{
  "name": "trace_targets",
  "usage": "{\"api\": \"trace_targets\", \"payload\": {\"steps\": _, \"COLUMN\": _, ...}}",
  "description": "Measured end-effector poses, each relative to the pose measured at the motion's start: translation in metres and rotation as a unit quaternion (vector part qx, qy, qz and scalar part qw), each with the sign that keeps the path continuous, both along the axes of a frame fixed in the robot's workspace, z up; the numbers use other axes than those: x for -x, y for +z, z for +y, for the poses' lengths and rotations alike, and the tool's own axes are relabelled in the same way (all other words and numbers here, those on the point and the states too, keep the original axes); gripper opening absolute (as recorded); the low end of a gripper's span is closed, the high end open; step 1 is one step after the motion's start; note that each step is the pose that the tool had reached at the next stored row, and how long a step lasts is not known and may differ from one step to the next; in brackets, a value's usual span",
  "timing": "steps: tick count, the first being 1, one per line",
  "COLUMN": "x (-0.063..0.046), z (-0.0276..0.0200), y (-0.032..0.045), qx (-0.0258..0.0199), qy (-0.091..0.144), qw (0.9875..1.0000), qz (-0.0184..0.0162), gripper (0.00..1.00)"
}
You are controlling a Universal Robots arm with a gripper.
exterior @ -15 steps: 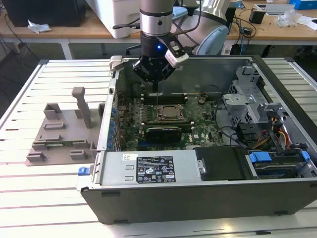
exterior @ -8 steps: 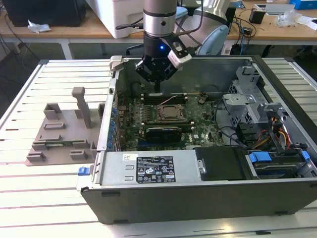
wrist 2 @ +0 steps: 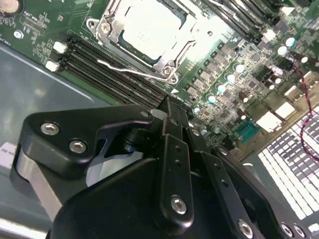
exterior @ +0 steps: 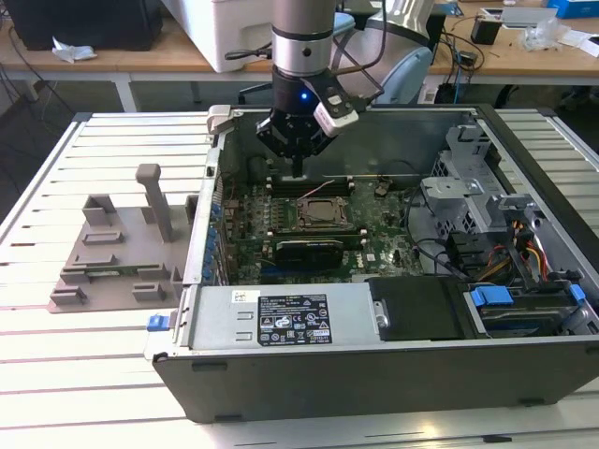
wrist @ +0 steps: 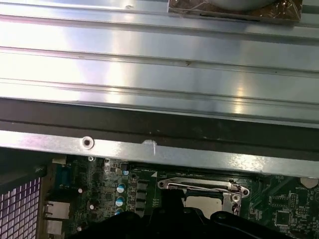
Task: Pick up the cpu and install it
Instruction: 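Install the first cpu locking lever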
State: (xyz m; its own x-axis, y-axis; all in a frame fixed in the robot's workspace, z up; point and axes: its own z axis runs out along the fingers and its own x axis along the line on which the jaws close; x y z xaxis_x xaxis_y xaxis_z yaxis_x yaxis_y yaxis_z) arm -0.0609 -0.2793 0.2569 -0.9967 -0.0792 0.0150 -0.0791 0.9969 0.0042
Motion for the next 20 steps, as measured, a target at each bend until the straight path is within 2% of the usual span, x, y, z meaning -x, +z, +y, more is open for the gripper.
{"api": "trace_targets", "payload": {"steps": 2, "x": 0.0, "z": -0.0001, "y": -0.001, "qx": -0.0016, "qy": 0.0, "qw": 1.0, "qz": 0.0002, "gripper": 0.11}}
{"api": "trace_targets", "payload": {"steps": 4, "x": 0.0, "z": -0.0004, "y": -0.0011, "qx": -0.0101, "qy": 0.0, "qw": 0.9999, "qz": 0.0001, "gripper": 0.11}}
{"api": "trace_targets", "payload": {"steps": 5, "x": 0.0, "z": -0.0014, "y": -0.0011, "qx": -0.0158, "qy": 0.0, "qw": 0.9999, "qz": 0.0001, "gripper": 0.11}}
{"api": "trace_targets", "payload": {"steps": 6, "x": 0.0, "z": -0.0041, "y": -0.0011, "qx": -0.0253, "qy": 0.0, "qw": 0.9997, "qz": 0.0001, "gripper": 0.11}}
{"api": "trace_targets", "payload": {"steps": 7, "x": 0.0, "z": -0.0057, "y": -0.0012, "qx": -0.0298, "qy": 0.0, "qw": 0.9996, "qz": 0.0001, "gripper": 0.11}}
{"api": "trace_targets", "payload": {"steps": 8, "x": 0.0, "z": -0.0087, "y": -0.0014, "qx": -0.0386, "qy": 0.0, "qw": 0.9993, "qz": 0.0001, "gripper": 0.11}}
{"api": "trace_targets", "payload": {"steps": 9, "x": 0.0, "z": -0.0101, "y": -0.0015, "qx": -0.0427, "qy": 0.0, "qw": 0.9991, "qz": 0.0001, "gripper": 0.11}}
{"api": "trace_targets", "payload": {"steps": 10, "x": 0.0, "z": -0.0105, "y": -0.0016, "qx": -0.0442, "qy": 0.0, "qw": 0.999, "qz": 0.0001, "gripper": 0.11}}
{"api": "trace_targets", "payload": {"steps": 16, "x": 0.0, "z": -0.0106, "y": -0.0022, "qx": -0.0443, "qy": 0.0, "qw": 0.999, "qz": 0.0001, "gripper": 0.11}}
{"api": "trace_targets", "payload": {"steps": 20, "x": 0.0, "z": -0.0106, "y": -0.0064, "qx": -0.0443, "qy": 0.0, "qw": 0.999, "qz": 0.0001, "gripper": 0.11}}
